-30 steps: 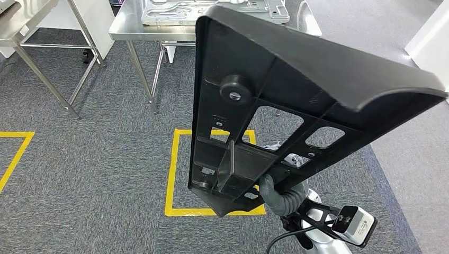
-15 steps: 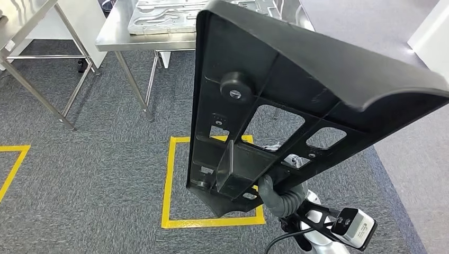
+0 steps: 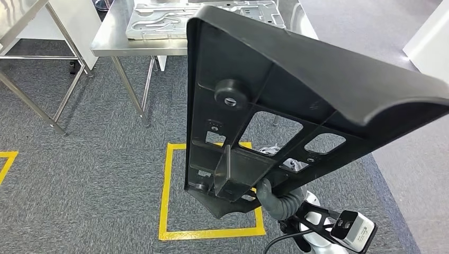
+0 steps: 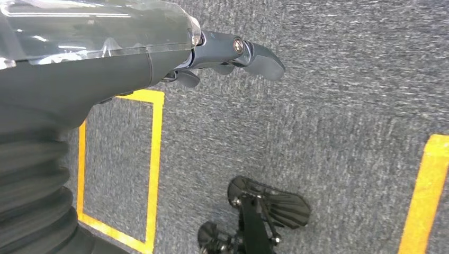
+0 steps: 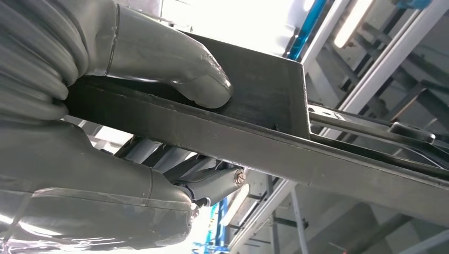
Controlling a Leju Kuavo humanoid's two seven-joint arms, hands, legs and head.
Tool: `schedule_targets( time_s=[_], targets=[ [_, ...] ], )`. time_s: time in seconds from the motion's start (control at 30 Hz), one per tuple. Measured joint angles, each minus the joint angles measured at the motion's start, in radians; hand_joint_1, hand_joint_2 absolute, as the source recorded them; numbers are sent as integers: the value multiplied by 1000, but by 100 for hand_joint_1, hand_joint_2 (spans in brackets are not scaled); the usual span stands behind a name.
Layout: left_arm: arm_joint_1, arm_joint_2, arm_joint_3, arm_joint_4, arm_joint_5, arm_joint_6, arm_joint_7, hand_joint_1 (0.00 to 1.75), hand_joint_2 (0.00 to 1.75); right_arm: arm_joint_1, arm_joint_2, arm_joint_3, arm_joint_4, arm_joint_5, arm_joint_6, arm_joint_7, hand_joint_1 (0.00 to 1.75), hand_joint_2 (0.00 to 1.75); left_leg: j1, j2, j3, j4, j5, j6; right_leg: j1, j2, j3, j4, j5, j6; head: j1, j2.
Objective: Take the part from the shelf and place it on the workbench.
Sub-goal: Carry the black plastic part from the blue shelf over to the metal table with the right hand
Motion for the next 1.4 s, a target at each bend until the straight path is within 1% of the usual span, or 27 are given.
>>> schedule_targets(
  time_s=[0.03, 0.07, 0.1, 0.17, 0.2, 0.23, 0.33, 0.4, 0.43, 0.5, 0.53, 0.57, 0.6, 0.63, 0.67, 0.73, 0.77, 0.9, 0.97, 1.03, 1.07, 1.1, 1.17, 1.23, 1.27, 1.33, 1.4],
  targets=[
    [0, 0, 0, 0, 0, -1, 0, 0, 175, 2, 0, 0, 0, 0, 0, 0, 175, 175, 0, 0, 5, 0, -6, 0, -3, 0, -40, 49, -3, 3, 0, 0],
    [0, 0, 1, 0, -1, -2, 1, 0, 175, 4, 0, 0, 0, 0, 0, 0, 175, 175, 0, -1, 13, 0, -13, 0, -6, -1, -65, 65, 14, 5, 0, 0],
    [0, 0, 1, 0, -1, -2, 1, 0, 175, 4, 0, 0, 0, 0, -1, 0, 175, 175, 0, -1, 22, 0, -20, -2, -8, -3, -70, 42, 51, 6, 0, 0],
    [0, 0, 3, 0, -1, -4, 1, 0, 175, 4, 0, 0, 0, 1, -1, 0, 175, 175, 0, -2, 44, 0, -36, -7, -9, -8, -35, -84, 150, 3, 0, 0],
    [-1, -1, 3, 0, -1, -5, 1, 0, 175, 4, 0, 0, 0, 2, -2, 0, 175, 175, -2, -3, 51, 1, -43, -12, -7, -11, -15, -146, 181, -1, 0, 0],
    [-3, -1, 4, 0, -2, -6, 1, 0, 175, 3, 0, 0, -1, 3, -2, 0, 175, 175, -3, -3, 55, 1, -49, -18, -5, -13, -1, -187, 196, -5, 0, 0],
    [-6, 0, 6, 0, -2, -7, 1, 0, 175, 3, 0, 0, -4, 4, -4, 1, 175, 175, -4, 0, 59, -3, -60, -35, -1, -9, 8, -210, 188, -20, -1, 0],
    [-8, 0, 6, -1, -4, -7, 0, 0, 175, 1, 0, 0, -8, 4, -4, 2, 175, 175, -2, 2, 53, 26, -78, -45, -5, -8, 21, -220, 183, -33, -1, 0],
    [-9, 0, 6, -1, -5, -8, -1, 0, 175, 0, 0, 0, -10, 5, -4, 3, 175, 175, 0, 2, 33, 69, -99, -49, -6, -9, 29, -224, 181, -40, -1, 0],
    [-8, -1, 6, -1, -7, -8, -1, 0, 175, 0, 0, 0, -10, 5, -4, 3, 175, 175, 1, 1, -40, 205, -150, -55, -5, -10, 41, -225, 172, -47, -1, 0],
    [-7, -1, 6, -1, -8, -7, -1, 0, 175, 1, 0, 0, -10, 5, -4, 2, 175, 175, 1, 1, -79, 264, -164, -56, -4, -9, 46, -225, 167, -48, -1, 0],
    [-6, -1, 7, -1, -9, -7, -1, 0, 175, 2, -1, 0, -8, 4, -5, 1, 175, 175, 1, 1, -104, 294, -159, -57, -3, -8, 52, -225, 162, -48, -1, 0],
    [-5, -1, 7, -1, -10, -7, 0, 0, 175, 4, -2, 0, -7, 4, -5, -2, 175, 175, 1, 2, -111, 283, -133, -57, -3, -6, 60, -225, 156, -47, -1, 0],
    [-4, -1, 7, -1, -10, -7, 0, 0, 175, 6, -3, 0, -6, 2, -6, -5, 175, 175, 1, 2, -97, 234, -90, -55, -3, -5, 70, -225, 149, -45, -1, 0],
    [-4, 0, 7, -1, -11, -7, 0, 0, 175, 8, -5, 0, -5, 1, -6, -9, 175, 175, 1, 2, -71, 161, -45, -52, -3, -4, 80, -225, 141, -42, -1, 0],
    [-5, 0, 8, -1, -11, -6, 0, 0, 175, 11, -9, 0, -4, -3, -6, -16, 175, 175, -3, 1, -21, 46, 2, -42, 1, -3, 93, -223, 127, -33, -1, 0],
    [-5, 0, 8, -1, -11, -5, 0, 0, 175, 12, -12, 0, -3, -4, -5, -18, 175, 175, -5, 0, -11, 23, 3, -35, 2, -2, 95, -224, 123, -28, -1, 0],
    [-6, 0, 9, -1, -12, -1, -1, 0, 175, 11, -24, -2, 2, -14, -3, -20, 175, 175, -3, -1, 2, 6, -5, -9, 1, -3, 94, -210, 107, -3, -1, 0],
    [-7, 0, 10, -1, -13, -1, -1, 0, 175, 8, -29, -3, 4, -20, -3, -20, 175, 175, -1, -1, 11, -1, -8, 1, -1, -5, 47, -118, 65, 6, -1, 0],
    [-7, 0, 11, -1, -16, -2, -2, 0, 175, 7, -33, -4, 8, -25, -6, -18, 175, 175, -1, -1, 17, -1, -15, 6, -4, -5, -41, 18, 22, 11, -1, 0],
    [-6, 0, 12, -1, -18, -4, -2, 0, 175, 7, -33, -4, 10, -27, -8, -15, 175, 175, -2, -1, 21, -1, -20, 6, -5, -5, -74, 58, 23, 12, -1, 0],
    [-5, 0, 12, -1, -19, -6, -2, 0, 175, 6, -33, -4, 11, -28, -10, -12, 175, 175, -2, -2, 28, -1, -25, 6, -6, -5, -88, 61, 44, 12, -1, 0],
    [-5, 0, 13, -1, -21, -8, -2, 0, 175, 2, -33, -3, 10, -29, -15, -4, 175, 175, -2, -4, 47, -1, -37, 3, -6, -6, -57, -43, 132, 6, -1, 0],
    [-6, -1, 13, -1, -22, -10, -2, 0, 175, -2, -33, -2, 8, -29, -19, 1, 175, 175, -5, -6, 61, -1, -51, -6, -1, -8, -6, -169, 190, -4, -1, 0],
    [-7, -2, 14, -1, -22, -10, -2, 0, 175, -4, -33, -1, 7, -29, -21, 2, 175, 175, -6, -7, 65, -1, -56, -11, 2, -9, 8, -202, 198, -9, -1, 0],
    [-8, -2, 14, -2, -22, -10, -2, 0, 175, -5, -32, 0, 4, -29, -21, 3, 175, 175, -6, -6, 70, -6, -64, -23, 5, -8, 16, -218, 190, -18, -1, 0],
    [-9, 0, 15, -3, -23, -10, -3, 0, 175, -5, -32, 0, 0, -28, -21, 3, 175, 175, -4, -5, 78, 0, -76, -34, 0, -6, 30, -229, 187, -30, -1, 0]
  ],
)
